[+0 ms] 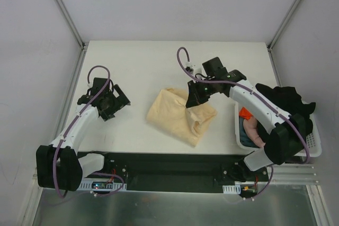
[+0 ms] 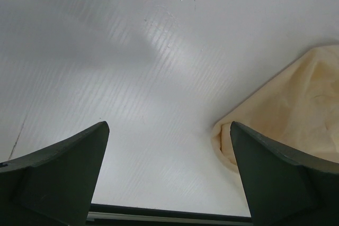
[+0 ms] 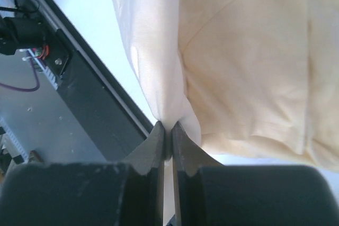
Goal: Fold and stack the t-shirts
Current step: Fold the long partially folded tshirt into a neat square
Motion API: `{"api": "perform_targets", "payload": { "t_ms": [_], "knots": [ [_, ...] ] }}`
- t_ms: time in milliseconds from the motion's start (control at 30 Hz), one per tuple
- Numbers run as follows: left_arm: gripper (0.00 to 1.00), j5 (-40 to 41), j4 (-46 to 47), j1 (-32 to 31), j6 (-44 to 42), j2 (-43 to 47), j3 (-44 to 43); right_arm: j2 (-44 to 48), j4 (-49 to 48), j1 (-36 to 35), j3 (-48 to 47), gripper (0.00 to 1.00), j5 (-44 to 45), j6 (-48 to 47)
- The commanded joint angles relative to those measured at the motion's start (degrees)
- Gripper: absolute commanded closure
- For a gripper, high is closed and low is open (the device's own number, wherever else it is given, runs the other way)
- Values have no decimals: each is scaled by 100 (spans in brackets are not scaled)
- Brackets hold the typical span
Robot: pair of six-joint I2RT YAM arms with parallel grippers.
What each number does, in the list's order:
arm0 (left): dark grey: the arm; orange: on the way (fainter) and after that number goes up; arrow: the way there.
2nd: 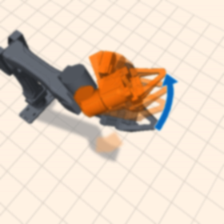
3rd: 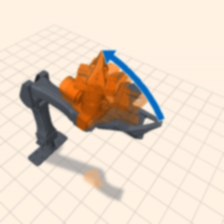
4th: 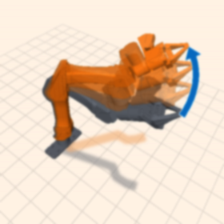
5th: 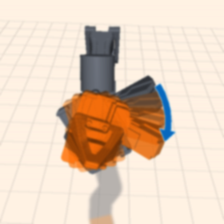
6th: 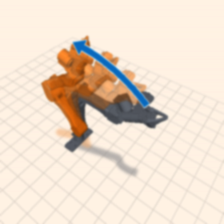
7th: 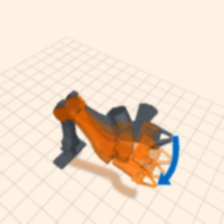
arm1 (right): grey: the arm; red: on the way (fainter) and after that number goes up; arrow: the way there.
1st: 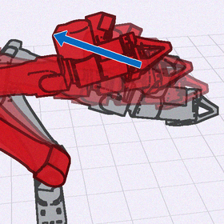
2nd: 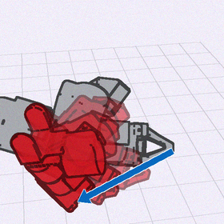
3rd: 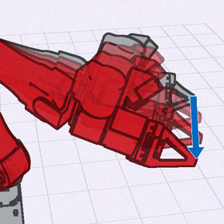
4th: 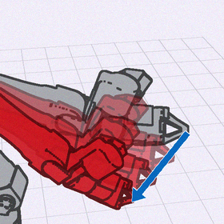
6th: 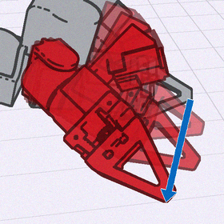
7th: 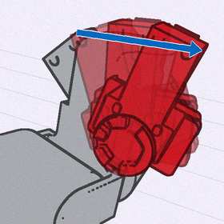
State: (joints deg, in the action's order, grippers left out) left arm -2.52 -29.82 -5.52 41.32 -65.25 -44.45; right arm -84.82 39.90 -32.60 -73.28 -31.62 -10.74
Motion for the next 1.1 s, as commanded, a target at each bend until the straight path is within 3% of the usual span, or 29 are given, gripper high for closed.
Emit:
{"api": "perform_targets", "payload": {
  "t_ms": [0,400,567,833,900,1000,1067],
  "knots": [
    [1,-72,170,60,-133,-110,-231,-402,438,201,-696,93,190,-832],
    [1,-196,284,60,-221,-374,-328,-1423,966,746,-1531,90,648,-982],
    [1,-257,302,60,-203,-567,-354,-1696,1029,825,-1558,89,894,-517],
    [1,-459,354,60,-256,-743,-442,-2065,1099,948,-1794,75,1280,-621],
    [1,-564,363,60,-265,-743,-451,-2301,1274,992,-1979,54,1456,-718],
    [1,-757,416,60,-282,-673,-425,-2417,1512,1019,-2270,32,2096,-570],
    [1,-881,451,60,-318,-629,-398,-2303,1503,1010,-2253,3,2537,-341]
  ]
}}
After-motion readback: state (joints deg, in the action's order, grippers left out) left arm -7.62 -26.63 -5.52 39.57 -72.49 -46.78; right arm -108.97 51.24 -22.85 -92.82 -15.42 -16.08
